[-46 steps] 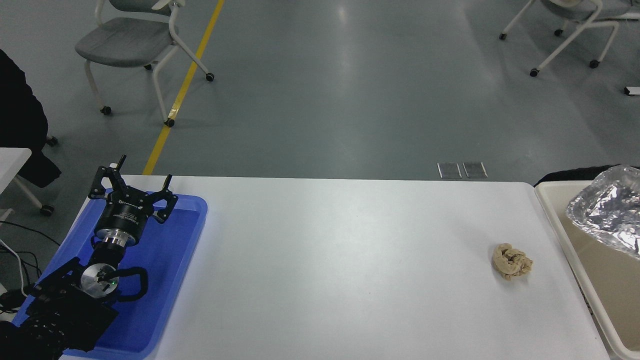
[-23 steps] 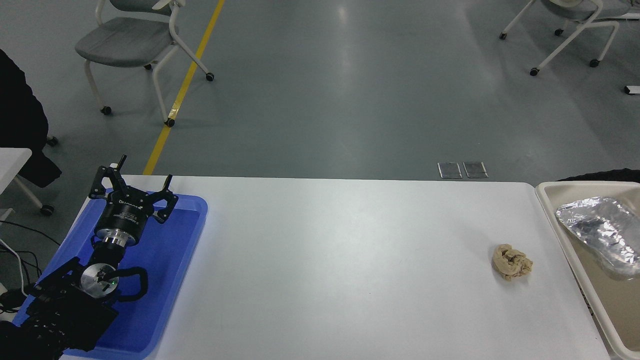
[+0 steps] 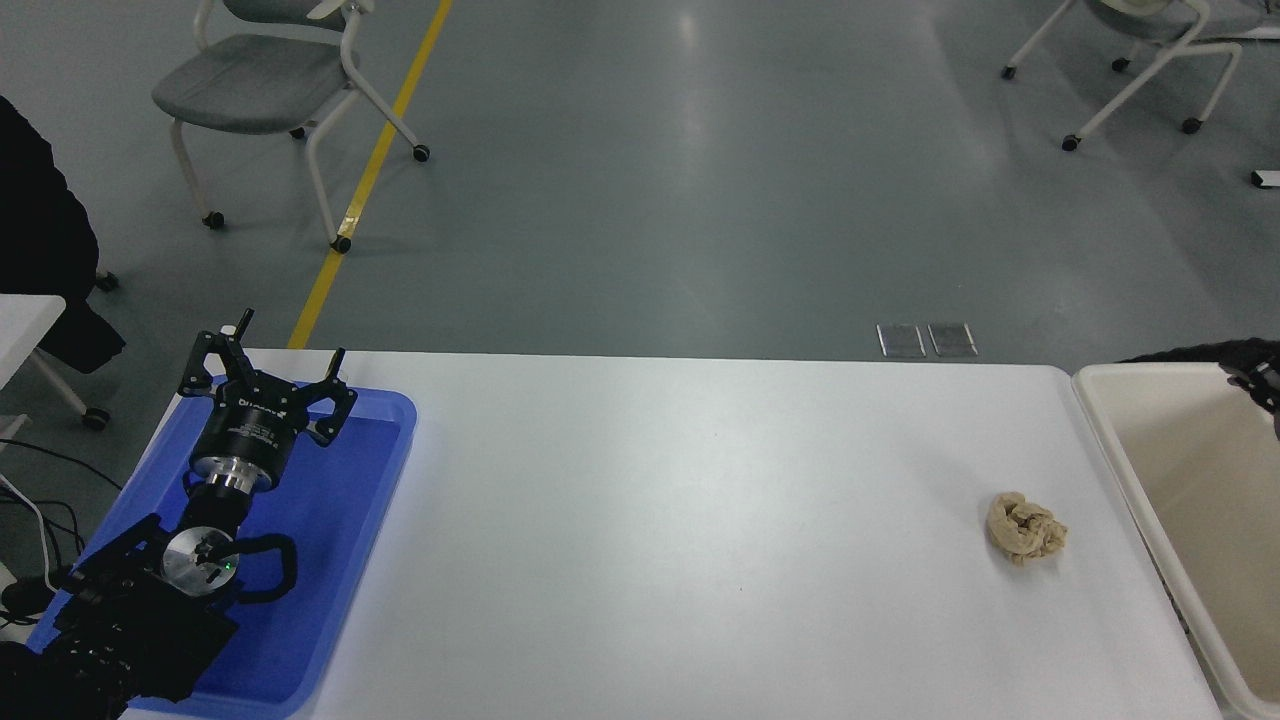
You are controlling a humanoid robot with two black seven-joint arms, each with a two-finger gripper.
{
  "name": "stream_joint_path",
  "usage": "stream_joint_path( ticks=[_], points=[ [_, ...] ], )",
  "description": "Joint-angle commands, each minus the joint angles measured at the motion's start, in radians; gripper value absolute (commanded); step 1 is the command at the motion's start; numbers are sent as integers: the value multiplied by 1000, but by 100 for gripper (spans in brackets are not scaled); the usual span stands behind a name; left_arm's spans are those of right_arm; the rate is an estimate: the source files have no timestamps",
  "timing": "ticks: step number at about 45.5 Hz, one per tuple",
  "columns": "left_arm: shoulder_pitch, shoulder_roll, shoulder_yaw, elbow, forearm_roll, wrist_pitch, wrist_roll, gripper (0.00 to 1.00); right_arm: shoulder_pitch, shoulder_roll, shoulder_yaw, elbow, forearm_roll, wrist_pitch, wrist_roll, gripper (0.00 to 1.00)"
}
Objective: Pick up foil plate and place in dustbin
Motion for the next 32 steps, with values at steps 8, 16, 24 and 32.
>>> stream_joint_path(
  ticks=[8,16,24,32],
  points=[
    [0,-1,0,1,0,0,0,100,513,-56,-333,585,-237,130,-6,100],
    [0,-1,0,1,0,0,0,100,719,10,-489,703,-182,311,-6,100],
    [2,0,0,1,0,0,0,100,864,98,-530,823,31,487,-11,100],
    [2,2,0,1,0,0,0,100,1004,182,-604,891,157,576,-11,100]
  ],
)
